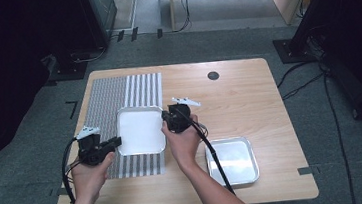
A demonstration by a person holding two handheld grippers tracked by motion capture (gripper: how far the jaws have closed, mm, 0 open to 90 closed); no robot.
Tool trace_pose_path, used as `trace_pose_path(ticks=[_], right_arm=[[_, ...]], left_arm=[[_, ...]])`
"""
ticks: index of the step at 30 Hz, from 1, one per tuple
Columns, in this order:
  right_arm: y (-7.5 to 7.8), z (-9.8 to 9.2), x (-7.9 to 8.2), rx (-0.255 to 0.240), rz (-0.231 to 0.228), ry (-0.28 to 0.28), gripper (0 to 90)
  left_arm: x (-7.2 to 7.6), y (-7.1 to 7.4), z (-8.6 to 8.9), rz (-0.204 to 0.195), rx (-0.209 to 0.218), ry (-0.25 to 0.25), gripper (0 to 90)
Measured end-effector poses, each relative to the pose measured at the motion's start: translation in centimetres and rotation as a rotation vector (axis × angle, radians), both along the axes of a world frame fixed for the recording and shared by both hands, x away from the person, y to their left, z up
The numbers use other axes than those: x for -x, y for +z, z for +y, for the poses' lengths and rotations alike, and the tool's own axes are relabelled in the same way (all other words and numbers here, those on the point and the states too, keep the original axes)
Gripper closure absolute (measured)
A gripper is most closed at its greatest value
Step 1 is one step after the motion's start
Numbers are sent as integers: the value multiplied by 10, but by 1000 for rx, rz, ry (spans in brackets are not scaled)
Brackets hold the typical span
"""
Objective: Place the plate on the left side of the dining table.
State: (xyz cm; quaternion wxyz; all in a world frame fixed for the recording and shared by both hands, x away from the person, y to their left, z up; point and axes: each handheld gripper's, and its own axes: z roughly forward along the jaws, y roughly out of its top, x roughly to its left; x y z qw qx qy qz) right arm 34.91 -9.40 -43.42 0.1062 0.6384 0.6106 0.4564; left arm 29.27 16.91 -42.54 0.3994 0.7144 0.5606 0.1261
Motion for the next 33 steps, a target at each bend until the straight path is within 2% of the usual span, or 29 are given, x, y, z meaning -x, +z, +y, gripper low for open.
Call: trace_pose_path(ticks=[9,19,21,29,33], right_arm=[[-6,25,-18,-19,25,4,894],[-12,46,-38,-10,43,0,894],[-17,51,-46,-21,61,-10,894],[-33,63,-66,-51,83,-35,894],[-37,68,-73,-67,80,-39,894]], left_arm=[[-17,-12,22,31,-4,47,859],[-36,-20,38,58,-2,79,868],[-42,-22,40,64,-9,92,872],[-68,-29,50,97,-30,120,881],[-79,-32,55,112,-44,129,888]])
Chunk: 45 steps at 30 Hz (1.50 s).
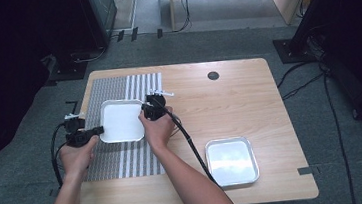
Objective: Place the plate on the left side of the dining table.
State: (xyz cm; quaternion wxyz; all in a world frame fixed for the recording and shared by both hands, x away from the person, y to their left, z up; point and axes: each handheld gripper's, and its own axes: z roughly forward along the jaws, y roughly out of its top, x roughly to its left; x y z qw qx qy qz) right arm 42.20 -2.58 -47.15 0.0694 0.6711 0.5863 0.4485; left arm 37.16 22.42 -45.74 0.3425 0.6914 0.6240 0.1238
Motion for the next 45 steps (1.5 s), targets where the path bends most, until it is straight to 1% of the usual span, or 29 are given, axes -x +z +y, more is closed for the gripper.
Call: trace_pose_path(ticks=[5,6,7,8,11,12,15,16,18,22,25,28,29,33,37,41,45], right_arm=[[-3,6,-8,13,0,-2,895],[-3,7,-10,18,-2,-2,895],[-4,8,-12,18,-5,0,895],[-5,9,-14,27,-6,2,895],[-9,14,-19,50,-2,-3,895],[-11,14,-22,58,1,-4,895],[-16,16,-27,61,12,-8,895],[-17,16,-29,61,12,-11,895],[-19,18,-32,66,13,-7,895],[-20,21,-40,77,19,0,895],[-22,22,-45,91,13,8,891],[-26,22,-50,89,36,14,888],[-27,21,-51,90,34,16,887],[-28,23,-54,100,19,26,882],[-31,23,-56,97,27,27,878],[-32,23,-57,95,30,26,875],[-34,23,-57,109,26,25,874]], left_arm=[[-14,-5,7,21,14,-1,895],[-17,-6,8,29,10,-2,895],[-17,-6,8,29,10,-2,896],[-22,-7,9,40,5,-1,897],[-31,-10,8,60,-18,-8,896],[-33,-11,8,67,-19,-8,896],[-39,-13,9,79,-17,-7,897],[-39,-13,9,79,-17,-7,897],[-43,-15,11,93,-16,-9,895],[-48,-19,13,109,3,2,892],[-53,-21,12,117,7,8,891],[-58,-24,14,136,13,5,889],[-59,-24,14,137,17,9,889],[-62,-26,16,142,32,23,892],[-66,-29,18,157,48,25,892],[-68,-31,18,163,51,31,891],[-70,-31,18,162,52,35,891]])
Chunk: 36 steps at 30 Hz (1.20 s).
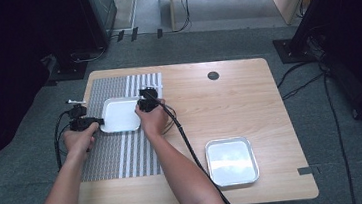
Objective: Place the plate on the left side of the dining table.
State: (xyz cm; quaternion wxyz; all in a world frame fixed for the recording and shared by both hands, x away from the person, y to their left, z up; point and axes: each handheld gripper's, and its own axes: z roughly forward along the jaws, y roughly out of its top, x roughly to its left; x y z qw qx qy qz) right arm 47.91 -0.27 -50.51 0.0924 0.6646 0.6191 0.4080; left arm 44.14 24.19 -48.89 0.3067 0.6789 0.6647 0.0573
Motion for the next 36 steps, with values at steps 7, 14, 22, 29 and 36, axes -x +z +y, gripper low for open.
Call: trace_pose_path(ticks=[7,14,22,29,36], right_arm=[[-2,0,0,5,-3,-5,874],[-2,-1,0,5,-7,4,845],[4,-10,3,1,-106,-1,557],[12,-18,7,54,-193,51,427],[23,-32,15,76,-136,106,312]], left_arm=[[-1,-1,-1,2,-5,-1,889],[0,0,-1,-12,0,-14,873],[7,9,1,-87,32,21,504],[15,17,-4,-113,12,7,192],[29,25,-3,-154,-7,29,181]])
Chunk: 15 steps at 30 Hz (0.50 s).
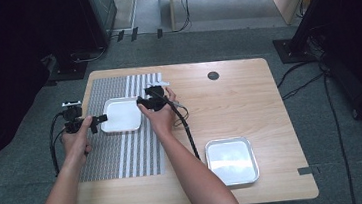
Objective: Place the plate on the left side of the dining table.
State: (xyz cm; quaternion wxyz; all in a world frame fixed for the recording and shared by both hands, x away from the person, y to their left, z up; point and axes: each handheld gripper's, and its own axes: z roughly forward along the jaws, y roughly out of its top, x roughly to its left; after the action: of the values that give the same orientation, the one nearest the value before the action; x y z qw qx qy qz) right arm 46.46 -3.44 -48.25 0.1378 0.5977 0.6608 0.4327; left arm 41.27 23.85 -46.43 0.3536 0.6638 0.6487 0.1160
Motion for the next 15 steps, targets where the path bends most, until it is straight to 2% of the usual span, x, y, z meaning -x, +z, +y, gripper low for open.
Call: trace_pose_path(ticks=[2,6,10,15], right_arm=[[1,-4,4,-4,12,-6,220],[3,-13,11,-8,31,-26,204],[7,-19,20,-20,26,1,188],[10,-25,30,-2,11,35,163]], left_arm=[[4,1,0,-6,-7,11,172],[12,2,-1,-20,-7,2,172],[19,3,-1,-33,-12,0,173],[28,5,-4,-47,-27,-19,174]])
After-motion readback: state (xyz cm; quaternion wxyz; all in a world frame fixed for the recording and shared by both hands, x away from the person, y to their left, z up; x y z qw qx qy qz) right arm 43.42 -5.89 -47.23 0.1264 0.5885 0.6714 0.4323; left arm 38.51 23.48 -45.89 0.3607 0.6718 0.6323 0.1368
